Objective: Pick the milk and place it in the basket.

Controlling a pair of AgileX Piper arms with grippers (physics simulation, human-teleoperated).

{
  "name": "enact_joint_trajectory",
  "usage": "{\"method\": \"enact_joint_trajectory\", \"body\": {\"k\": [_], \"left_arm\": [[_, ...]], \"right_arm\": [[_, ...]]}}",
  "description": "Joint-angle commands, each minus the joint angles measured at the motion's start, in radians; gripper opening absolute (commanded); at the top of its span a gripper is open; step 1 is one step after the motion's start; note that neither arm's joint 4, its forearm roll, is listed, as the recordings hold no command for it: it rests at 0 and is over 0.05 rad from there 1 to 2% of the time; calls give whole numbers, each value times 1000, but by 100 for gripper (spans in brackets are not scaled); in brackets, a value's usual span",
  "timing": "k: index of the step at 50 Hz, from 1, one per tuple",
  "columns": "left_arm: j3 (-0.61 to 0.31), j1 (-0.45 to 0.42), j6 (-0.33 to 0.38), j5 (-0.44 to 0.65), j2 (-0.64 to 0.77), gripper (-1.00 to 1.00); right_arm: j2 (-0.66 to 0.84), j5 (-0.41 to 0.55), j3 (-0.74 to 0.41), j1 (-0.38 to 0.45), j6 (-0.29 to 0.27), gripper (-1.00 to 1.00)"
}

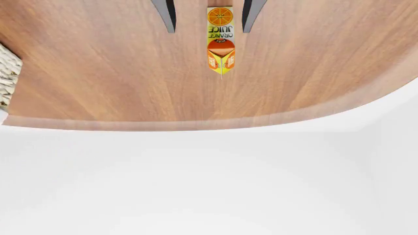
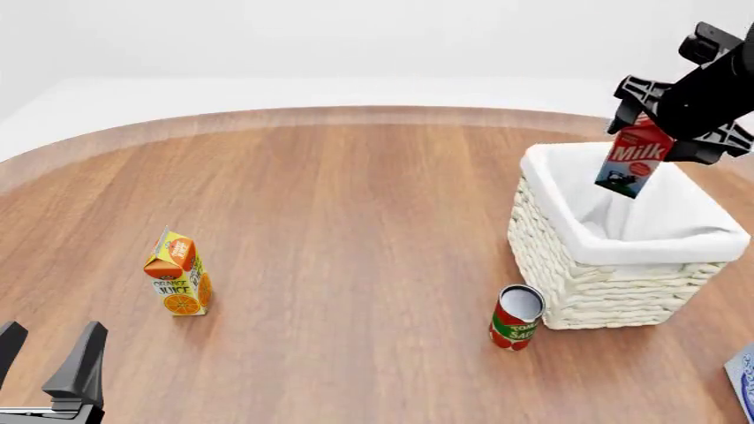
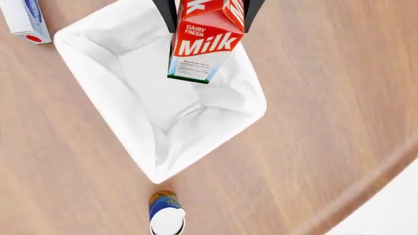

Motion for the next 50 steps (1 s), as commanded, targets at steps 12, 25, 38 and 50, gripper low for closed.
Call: {"method": "enact_joint_trajectory", "body": {"k": [12,25,38,50], "left_arm": [[0,0,0,0,0,100],[0,0,0,0,0,100],[0,0,0,0,0,100],[0,0,0,0,0,100]], "right_arm": [[50,-137,102,-38,33,-100],[64,-183,150,-65,16,-100],[87,-226,181,-78,23,-100],[123,-269,204,-70,33,-100]]}}
